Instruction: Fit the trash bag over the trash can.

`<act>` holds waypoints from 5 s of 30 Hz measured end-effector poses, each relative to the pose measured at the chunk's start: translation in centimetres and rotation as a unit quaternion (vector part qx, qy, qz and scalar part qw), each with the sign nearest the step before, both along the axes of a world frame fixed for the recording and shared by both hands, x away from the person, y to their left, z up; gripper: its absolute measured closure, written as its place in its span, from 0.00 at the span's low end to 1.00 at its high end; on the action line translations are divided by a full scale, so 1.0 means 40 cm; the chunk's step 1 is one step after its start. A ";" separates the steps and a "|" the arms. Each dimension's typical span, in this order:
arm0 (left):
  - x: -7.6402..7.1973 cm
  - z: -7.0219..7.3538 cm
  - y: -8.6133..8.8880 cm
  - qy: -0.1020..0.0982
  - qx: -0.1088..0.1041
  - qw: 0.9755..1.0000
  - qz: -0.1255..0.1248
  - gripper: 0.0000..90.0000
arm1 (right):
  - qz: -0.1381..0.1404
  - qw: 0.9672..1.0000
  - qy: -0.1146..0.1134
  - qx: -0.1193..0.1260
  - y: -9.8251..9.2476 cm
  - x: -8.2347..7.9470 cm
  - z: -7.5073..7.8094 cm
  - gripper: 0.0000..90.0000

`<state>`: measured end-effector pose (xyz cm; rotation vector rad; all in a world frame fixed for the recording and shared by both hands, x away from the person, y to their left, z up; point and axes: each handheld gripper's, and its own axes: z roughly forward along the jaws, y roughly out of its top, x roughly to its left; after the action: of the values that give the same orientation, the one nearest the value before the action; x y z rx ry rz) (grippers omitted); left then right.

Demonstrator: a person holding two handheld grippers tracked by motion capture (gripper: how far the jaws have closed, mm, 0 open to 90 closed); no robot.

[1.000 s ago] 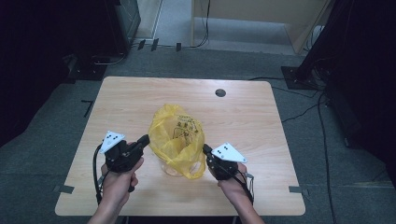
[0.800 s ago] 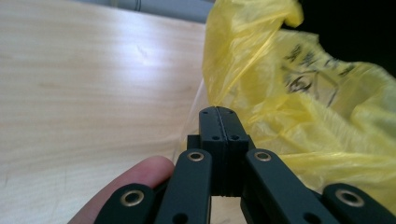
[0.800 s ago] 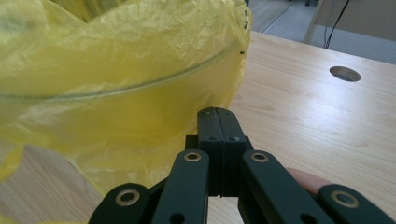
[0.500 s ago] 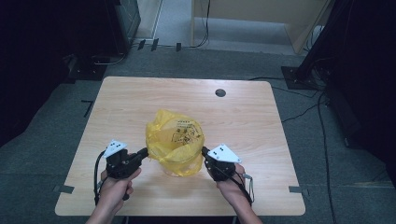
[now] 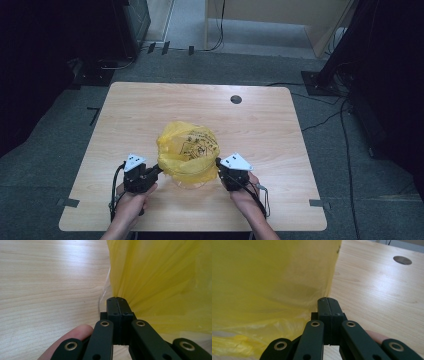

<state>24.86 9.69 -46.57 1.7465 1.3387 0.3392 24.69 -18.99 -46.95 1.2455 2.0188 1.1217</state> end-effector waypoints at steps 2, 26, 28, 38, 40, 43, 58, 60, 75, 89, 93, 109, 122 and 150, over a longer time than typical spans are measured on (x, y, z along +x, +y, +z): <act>-0.003 -0.003 -0.003 -0.002 0.005 1.000 0.001 1.00 | -0.003 1.000 0.004 -0.002 0.001 0.007 -0.010 1.00; 0.046 0.131 0.112 -0.079 -0.055 0.995 0.037 0.50 | -0.027 0.995 -0.057 0.075 -0.047 -0.037 0.078 0.69; 0.056 0.146 0.092 -0.089 -0.057 0.994 0.037 0.49 | -0.028 0.994 -0.051 0.088 -0.041 -0.052 0.082 0.64; 0.094 0.172 0.048 -0.105 -0.069 0.992 0.023 0.46 | 0.014 0.993 -0.045 0.107 -0.052 -0.095 0.086 0.51; 0.096 0.172 0.041 -0.106 -0.069 0.992 0.009 0.44 | 0.030 0.994 -0.030 0.104 -0.051 -0.097 0.065 0.50; 0.090 0.179 0.037 -0.114 -0.076 0.991 -0.004 0.42 | 0.039 0.994 -0.009 0.106 -0.049 -0.093 0.040 0.48; 0.129 0.169 0.030 -0.080 -0.080 0.994 -0.014 0.95 | 0.079 0.997 -0.010 0.013 0.002 -0.076 -0.003 1.00; 0.138 0.167 0.034 -0.080 -0.084 0.993 0.001 0.96 | 0.075 0.997 -0.002 0.006 0.001 -0.072 -0.008 1.00; 0.159 0.147 0.071 -0.064 -0.152 0.986 0.021 0.94 | 0.091 0.994 -0.020 0.063 0.005 -0.087 0.011 0.68; 0.106 0.139 0.051 -0.035 -0.105 0.994 0.026 0.97 | 0.076 0.997 0.017 0.014 0.029 -0.044 -0.030 1.00; 0.065 0.128 0.048 -0.025 -0.118 0.993 0.003 0.97 | 0.061 0.998 0.028 -0.003 0.002 -0.023 -0.042 1.00; 0.068 0.142 0.114 -0.027 -0.214 0.976 -0.018 0.55 | -0.046 0.999 0.013 0.003 -0.096 0.008 -0.020 0.96; 0.102 0.166 -0.007 -0.042 -0.101 0.992 -0.058 0.54 | -0.046 0.997 -0.030 0.062 -0.089 -0.053 0.061 0.82; 0.158 -0.010 -0.004 0.002 -0.060 0.998 0.014 1.00 | -0.007 0.998 0.051 0.036 -0.035 -0.005 -0.069 1.00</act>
<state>31.18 9.52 -46.97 1.6314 1.3598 0.2649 24.48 -20.39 -49.70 1.3760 2.0574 1.1540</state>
